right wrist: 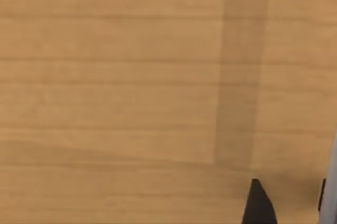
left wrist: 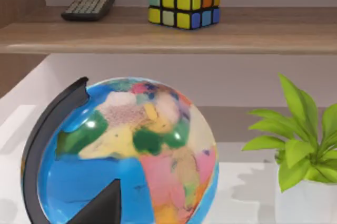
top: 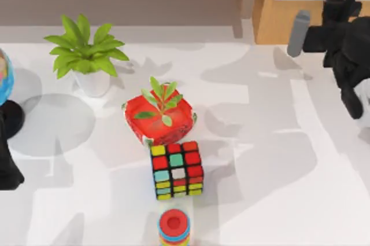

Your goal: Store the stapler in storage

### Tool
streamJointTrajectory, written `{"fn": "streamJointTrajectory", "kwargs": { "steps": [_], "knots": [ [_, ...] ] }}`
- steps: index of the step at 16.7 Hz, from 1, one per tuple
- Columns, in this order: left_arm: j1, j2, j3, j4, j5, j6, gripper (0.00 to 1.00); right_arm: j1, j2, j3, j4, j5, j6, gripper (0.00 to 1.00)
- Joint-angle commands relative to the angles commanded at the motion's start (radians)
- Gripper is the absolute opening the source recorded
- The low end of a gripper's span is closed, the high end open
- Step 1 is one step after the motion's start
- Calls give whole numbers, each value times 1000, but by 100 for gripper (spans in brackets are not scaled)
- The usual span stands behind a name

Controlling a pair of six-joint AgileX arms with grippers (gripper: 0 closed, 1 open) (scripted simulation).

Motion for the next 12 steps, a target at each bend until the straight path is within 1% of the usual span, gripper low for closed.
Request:
{"fn": "streamJointTrajectory", "kwargs": {
  "steps": [6,7,12],
  "knots": [
    [0,0,0,0,0,0,100,0,0,0,0,0,0,98],
    [0,0,0,0,0,0,100,0,0,0,0,0,0,100],
    [0,0,0,0,0,0,100,0,0,0,0,0,0,100]
  ]
}}
